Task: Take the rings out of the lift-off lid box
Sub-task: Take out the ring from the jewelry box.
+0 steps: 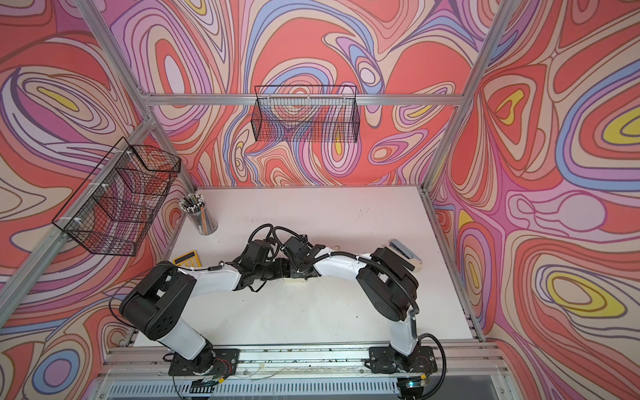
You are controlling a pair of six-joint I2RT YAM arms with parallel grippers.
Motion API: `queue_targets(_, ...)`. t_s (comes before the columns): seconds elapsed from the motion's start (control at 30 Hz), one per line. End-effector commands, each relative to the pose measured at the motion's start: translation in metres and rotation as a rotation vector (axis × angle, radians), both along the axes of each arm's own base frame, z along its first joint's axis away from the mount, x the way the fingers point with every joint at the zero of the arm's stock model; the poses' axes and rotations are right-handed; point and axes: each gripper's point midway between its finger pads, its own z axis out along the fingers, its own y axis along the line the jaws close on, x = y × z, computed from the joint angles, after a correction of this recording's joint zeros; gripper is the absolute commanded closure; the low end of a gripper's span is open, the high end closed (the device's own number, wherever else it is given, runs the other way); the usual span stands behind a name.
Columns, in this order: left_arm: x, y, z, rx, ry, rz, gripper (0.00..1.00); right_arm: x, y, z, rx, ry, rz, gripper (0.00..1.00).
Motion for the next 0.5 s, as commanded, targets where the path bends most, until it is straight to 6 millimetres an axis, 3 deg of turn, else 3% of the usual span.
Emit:
queue_targets(0.0, -0.053, 0.016, -0.039, 0.114, 0.202, -0.062, 0.53, 0.003, 0.013, -0.001, 0.028, -0.007, 0.003, 1.0)
queue_targets(0.13, -0.051, 0.023, -0.031, 0.178, 0.189, -0.074, 0.52, 0.003, 0.013, -0.001, 0.033, -0.01, 0.002, 1.0)
queue_targets(0.47, -0.049, 0.027, -0.047, 0.249, 0.251, -0.037, 0.53, 0.003, 0.018, -0.003, 0.059, -0.006, 0.01, 1.0)
